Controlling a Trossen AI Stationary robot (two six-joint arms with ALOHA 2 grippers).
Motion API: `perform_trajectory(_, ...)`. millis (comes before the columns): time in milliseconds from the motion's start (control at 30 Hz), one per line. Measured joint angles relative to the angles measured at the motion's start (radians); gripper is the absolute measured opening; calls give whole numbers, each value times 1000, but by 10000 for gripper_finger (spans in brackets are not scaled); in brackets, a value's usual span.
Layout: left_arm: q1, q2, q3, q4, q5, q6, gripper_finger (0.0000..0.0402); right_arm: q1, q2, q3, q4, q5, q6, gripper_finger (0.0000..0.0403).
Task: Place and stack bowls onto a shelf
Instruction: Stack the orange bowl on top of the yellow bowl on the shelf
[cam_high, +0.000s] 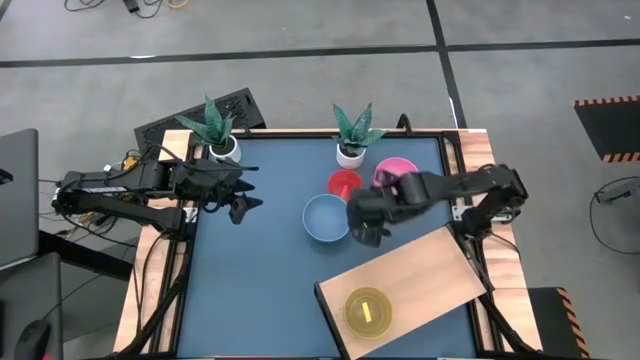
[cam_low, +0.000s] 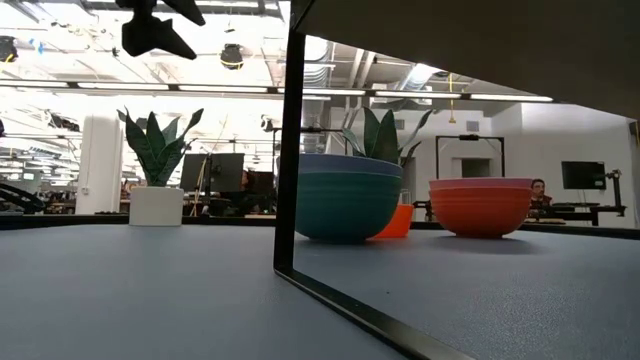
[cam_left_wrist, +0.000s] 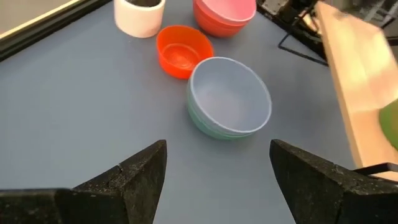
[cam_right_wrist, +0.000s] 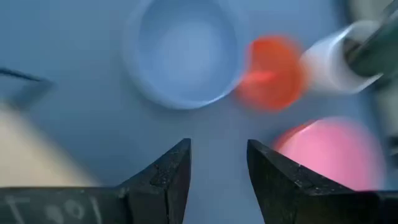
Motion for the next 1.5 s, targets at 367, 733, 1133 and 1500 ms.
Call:
perform_trajectory(367, 0, 0, 0, -45, -30, -61, 269, -200, -110, -359, 292, -36, -534, 183)
perform_trajectory(733, 0, 0, 0, -45, -99, -90, 269, -320, -161, -657, 690, -159, -804, 183)
perform_trajectory(1133, 0, 0, 0, -51, -101, -136, 269, -416, 26, -681, 831, -237, -994, 183)
perform_trajectory(1500, 9, 0, 0, -52, -146, -132, 269, -464, 109, -679, 907, -288, -993, 170)
